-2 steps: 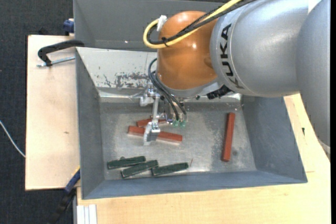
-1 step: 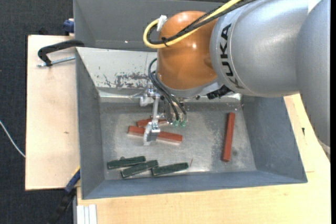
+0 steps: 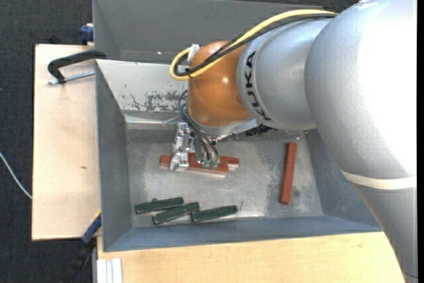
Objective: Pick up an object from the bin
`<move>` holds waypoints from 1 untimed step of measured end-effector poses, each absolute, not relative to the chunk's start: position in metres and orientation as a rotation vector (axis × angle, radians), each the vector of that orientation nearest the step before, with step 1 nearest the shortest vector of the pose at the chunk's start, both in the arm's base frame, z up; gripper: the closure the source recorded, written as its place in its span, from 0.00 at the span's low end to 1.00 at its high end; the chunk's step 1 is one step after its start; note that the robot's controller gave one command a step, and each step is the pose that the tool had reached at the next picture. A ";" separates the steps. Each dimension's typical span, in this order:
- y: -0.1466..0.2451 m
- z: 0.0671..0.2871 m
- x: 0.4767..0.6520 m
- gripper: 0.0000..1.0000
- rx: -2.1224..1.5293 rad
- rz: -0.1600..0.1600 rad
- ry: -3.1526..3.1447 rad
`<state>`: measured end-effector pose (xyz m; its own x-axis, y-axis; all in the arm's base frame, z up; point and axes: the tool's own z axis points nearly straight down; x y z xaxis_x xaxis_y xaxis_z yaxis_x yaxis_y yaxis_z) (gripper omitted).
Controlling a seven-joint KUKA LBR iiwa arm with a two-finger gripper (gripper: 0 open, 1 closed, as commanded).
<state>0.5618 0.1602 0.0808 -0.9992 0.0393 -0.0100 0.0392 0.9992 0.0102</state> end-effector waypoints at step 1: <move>0.160 0.078 0.560 0.00 0.059 0.014 3.134</move>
Offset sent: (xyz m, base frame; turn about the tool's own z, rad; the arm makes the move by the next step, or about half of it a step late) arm 0.0000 0.0000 0.0000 0.0000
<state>0.5603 0.1599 0.0783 -0.9993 0.0378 -0.0073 0.0378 0.9992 0.0091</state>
